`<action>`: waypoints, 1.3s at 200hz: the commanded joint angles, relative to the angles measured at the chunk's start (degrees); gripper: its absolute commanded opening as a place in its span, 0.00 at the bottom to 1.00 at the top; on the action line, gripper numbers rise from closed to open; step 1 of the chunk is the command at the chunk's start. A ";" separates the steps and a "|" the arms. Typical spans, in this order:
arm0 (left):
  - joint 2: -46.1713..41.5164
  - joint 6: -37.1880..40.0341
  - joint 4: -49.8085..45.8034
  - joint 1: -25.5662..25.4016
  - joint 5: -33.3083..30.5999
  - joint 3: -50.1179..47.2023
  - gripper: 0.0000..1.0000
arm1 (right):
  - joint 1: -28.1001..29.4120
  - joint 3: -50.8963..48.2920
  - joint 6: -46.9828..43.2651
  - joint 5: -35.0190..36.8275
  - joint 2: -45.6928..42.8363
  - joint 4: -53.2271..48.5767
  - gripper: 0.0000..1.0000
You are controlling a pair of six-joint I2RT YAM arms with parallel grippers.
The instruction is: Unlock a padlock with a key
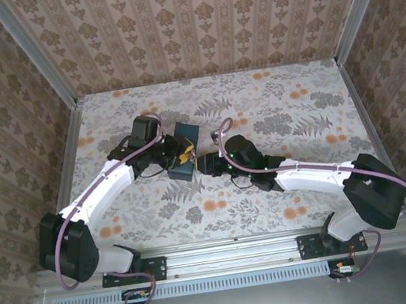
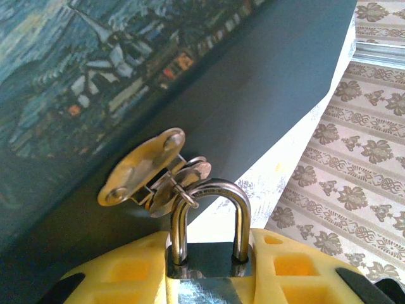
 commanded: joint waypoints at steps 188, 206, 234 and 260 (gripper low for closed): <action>-1.00 1.55 1.74 -0.80 -0.66 1.82 0.00 | -0.26 0.37 12.15 4.35 3.73 10.70 0.09; -1.16 1.71 2.85 -1.22 -1.28 1.29 0.00 | -0.26 -1.08 18.38 5.55 3.90 13.63 0.06; -1.22 2.47 4.81 -2.19 -2.31 0.70 0.00 | -0.24 -5.45 32.05 9.20 5.24 22.21 0.04; -1.83 3.08 7.32 -2.56 -2.53 -1.01 0.00 | -0.20 -9.72 45.90 13.60 8.37 33.98 0.00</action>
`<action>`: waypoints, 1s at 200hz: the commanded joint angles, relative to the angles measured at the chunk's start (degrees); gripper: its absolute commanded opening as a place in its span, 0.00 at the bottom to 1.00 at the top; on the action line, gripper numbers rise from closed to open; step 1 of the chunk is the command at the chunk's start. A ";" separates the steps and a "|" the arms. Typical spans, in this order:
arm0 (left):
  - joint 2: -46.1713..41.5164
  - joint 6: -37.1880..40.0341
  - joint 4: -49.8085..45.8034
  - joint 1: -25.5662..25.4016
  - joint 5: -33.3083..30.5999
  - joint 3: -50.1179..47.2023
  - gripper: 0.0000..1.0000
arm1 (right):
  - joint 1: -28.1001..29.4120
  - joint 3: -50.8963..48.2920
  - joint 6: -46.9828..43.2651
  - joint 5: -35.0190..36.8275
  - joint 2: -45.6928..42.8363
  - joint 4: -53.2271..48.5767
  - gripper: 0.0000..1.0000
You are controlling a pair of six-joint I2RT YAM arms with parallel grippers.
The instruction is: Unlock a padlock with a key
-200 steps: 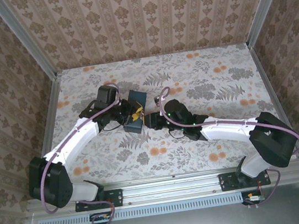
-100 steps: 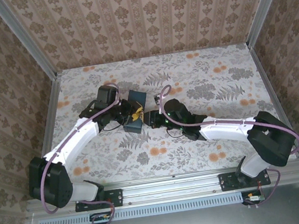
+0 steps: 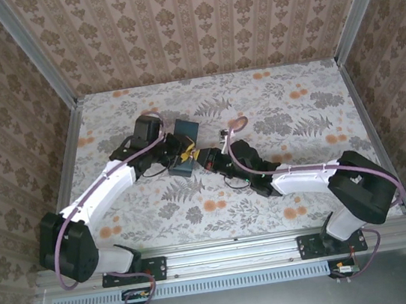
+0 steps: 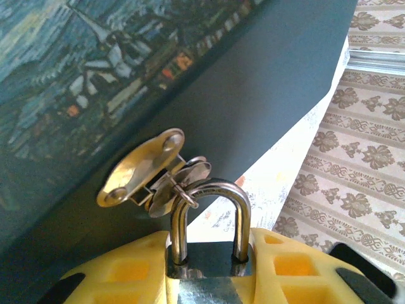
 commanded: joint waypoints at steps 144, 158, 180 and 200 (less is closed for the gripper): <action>-4.56 10.52 18.69 -0.31 3.40 -9.14 0.00 | 10.64 -8.11 49.90 38.59 5.43 20.59 0.00; -4.61 10.88 17.44 -0.06 3.55 -8.64 0.00 | 9.60 -7.93 45.87 35.31 5.47 23.05 0.00; -4.69 11.15 15.39 0.51 3.65 -8.11 0.00 | 3.79 -8.08 35.86 20.38 3.29 21.72 0.12; -4.48 11.52 12.68 1.40 4.64 -7.02 0.00 | -1.98 -9.86 21.44 10.34 -3.71 11.20 0.18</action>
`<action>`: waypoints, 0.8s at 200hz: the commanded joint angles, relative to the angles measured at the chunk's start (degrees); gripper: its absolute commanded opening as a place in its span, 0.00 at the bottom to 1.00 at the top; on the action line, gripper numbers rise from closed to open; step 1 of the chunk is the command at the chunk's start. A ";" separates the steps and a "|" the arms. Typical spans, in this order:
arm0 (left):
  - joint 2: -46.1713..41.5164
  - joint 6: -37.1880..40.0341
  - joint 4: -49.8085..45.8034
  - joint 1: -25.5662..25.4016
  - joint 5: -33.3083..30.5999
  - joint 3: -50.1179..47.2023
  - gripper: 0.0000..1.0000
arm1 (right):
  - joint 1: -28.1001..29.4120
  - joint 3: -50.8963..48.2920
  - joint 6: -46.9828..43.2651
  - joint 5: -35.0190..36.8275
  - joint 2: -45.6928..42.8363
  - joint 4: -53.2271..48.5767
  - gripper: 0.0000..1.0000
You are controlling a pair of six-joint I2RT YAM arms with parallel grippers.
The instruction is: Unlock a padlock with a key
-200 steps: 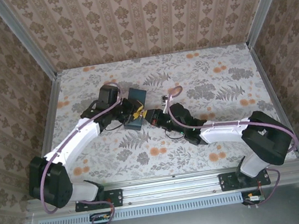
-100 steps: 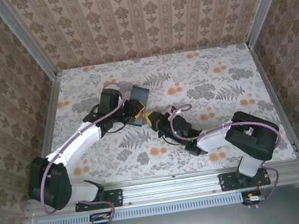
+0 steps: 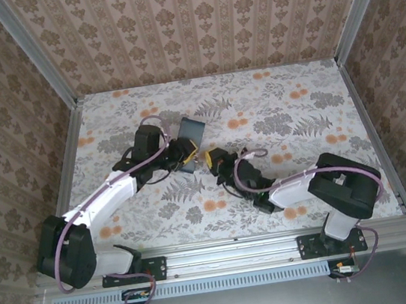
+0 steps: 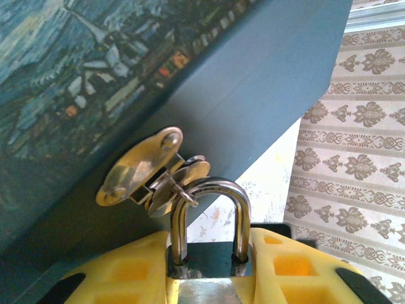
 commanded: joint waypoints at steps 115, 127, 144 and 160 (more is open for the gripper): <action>0.56 -0.19 -13.36 3.19 8.77 9.86 0.00 | 7.56 4.61 -157.93 -4.11 -17.85 -28.30 0.36; 1.14 -0.21 -13.99 3.24 9.36 10.38 0.00 | 8.04 5.65 -163.36 -4.19 -15.61 -27.06 0.36; 1.86 -0.55 -14.40 3.41 10.10 10.67 0.00 | 8.00 6.22 -167.41 -5.56 -13.57 -24.50 0.36; 2.39 -0.80 -14.66 3.63 10.30 11.00 0.00 | 7.53 7.07 -169.42 -6.32 -11.53 -24.08 0.36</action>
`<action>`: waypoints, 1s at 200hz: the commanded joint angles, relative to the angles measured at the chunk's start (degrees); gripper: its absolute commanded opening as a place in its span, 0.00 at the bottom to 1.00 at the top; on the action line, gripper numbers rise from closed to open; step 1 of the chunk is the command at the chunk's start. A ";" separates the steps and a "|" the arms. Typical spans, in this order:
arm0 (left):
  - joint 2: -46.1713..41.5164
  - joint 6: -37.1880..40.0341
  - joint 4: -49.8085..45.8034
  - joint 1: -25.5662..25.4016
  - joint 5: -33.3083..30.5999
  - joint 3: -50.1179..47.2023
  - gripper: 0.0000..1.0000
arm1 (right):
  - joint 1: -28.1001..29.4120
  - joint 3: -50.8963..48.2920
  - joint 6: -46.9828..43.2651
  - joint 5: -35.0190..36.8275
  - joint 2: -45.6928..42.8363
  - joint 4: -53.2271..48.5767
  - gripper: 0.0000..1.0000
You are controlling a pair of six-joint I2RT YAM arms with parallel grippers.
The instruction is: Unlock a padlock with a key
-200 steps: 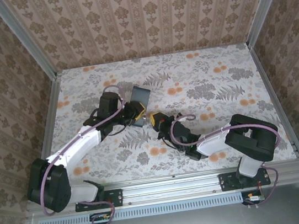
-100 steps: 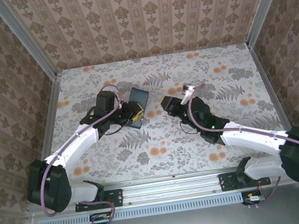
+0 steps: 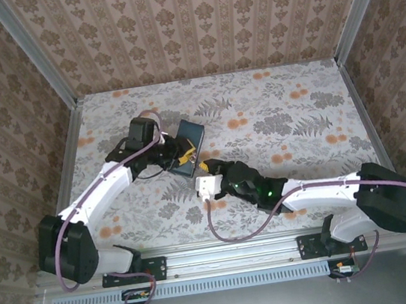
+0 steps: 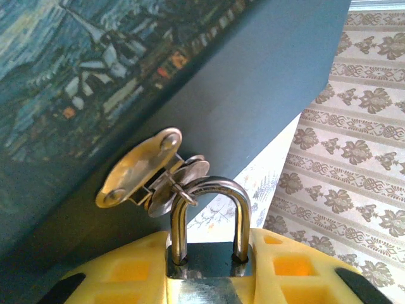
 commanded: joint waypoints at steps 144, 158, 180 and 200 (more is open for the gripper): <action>0.62 -0.40 -0.59 4.58 6.75 2.82 0.00 | -4.84 9.19 -11.54 -9.64 1.17 -11.38 0.34; 0.63 0.16 -1.62 5.00 6.98 3.43 0.00 | -5.19 8.94 -12.32 -8.25 0.99 -12.10 0.34; 0.31 -0.41 -2.05 4.78 7.63 3.30 0.00 | -5.41 8.62 -14.49 -6.32 2.59 -7.84 0.34; -0.41 -1.60 -1.99 4.50 7.73 2.82 0.00 | -5.41 9.42 -16.51 -6.44 4.73 -4.12 0.33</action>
